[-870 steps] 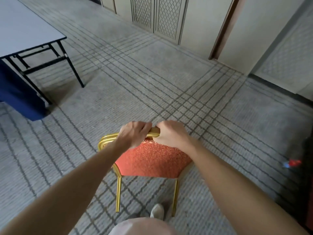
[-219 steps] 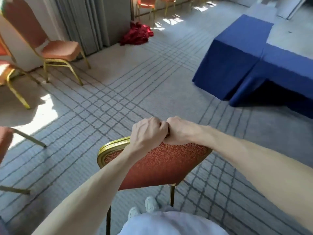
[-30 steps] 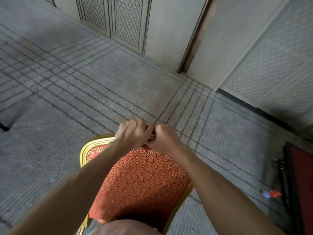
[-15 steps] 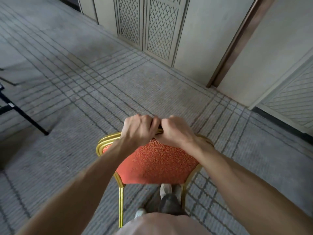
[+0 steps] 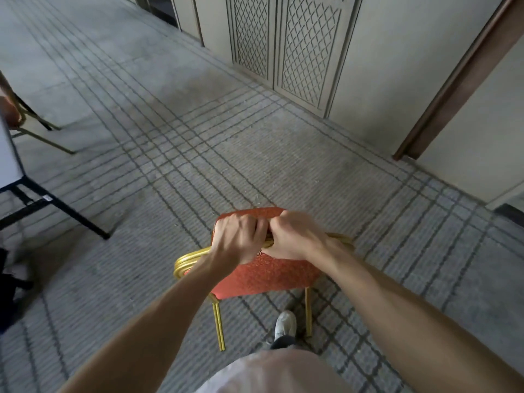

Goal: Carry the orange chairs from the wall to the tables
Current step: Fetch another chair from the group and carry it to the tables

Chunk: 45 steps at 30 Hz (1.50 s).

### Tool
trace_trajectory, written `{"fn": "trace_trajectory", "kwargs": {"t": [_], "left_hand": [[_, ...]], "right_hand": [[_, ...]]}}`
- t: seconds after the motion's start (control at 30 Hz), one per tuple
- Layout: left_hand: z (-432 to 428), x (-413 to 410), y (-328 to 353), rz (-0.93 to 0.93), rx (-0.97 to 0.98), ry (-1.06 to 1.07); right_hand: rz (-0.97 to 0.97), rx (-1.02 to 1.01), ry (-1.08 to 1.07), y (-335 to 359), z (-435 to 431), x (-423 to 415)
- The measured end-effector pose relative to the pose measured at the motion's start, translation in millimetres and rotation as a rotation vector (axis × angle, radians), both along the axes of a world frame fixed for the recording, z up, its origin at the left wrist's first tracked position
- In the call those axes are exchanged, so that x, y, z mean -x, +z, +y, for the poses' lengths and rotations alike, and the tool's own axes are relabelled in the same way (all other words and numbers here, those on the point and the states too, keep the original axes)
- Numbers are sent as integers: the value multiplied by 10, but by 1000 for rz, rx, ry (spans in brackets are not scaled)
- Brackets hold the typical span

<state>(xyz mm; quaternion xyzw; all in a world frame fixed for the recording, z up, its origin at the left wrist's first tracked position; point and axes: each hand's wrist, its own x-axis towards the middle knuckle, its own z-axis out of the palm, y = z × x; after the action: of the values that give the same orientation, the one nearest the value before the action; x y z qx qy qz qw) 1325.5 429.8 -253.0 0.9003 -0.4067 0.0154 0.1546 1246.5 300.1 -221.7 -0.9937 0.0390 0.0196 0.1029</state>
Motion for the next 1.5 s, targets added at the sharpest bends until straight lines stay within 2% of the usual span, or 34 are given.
{"fn": "trace_trajectory", "kwargs": {"t": [0.27, 0.43, 0.77, 0.93, 1.13, 1.2, 1.33, 1.5], "left_hand": [[-726, -1120, 216, -4, 67, 220], [-925, -1637, 239, 10, 116, 216], [-1608, -3011, 254, 75, 123, 250], [-2092, -3963, 156, 34, 0, 171], [-2413, -4847, 208, 105, 41, 205], [-2379, -5086, 267, 68, 29, 194], [-2221, -5552, 504, -131, 10, 166], [-2164, -5955, 706, -204, 6, 309]], "right_hand": [[-171, -130, -36, 51, -672, -1206], [-220, -96, -16, -3, -897, -1758], [-289, -155, 24, 63, -1613, -3044], [-225, -184, 3, -40, -2089, -3984], [-112, -236, 8, -21, -2405, -4953], [-113, -223, 54, 60, -2408, -5223], [-174, -181, 170, 381, -2334, -5776], [-267, -99, 281, 601, -2325, -6280]]}}
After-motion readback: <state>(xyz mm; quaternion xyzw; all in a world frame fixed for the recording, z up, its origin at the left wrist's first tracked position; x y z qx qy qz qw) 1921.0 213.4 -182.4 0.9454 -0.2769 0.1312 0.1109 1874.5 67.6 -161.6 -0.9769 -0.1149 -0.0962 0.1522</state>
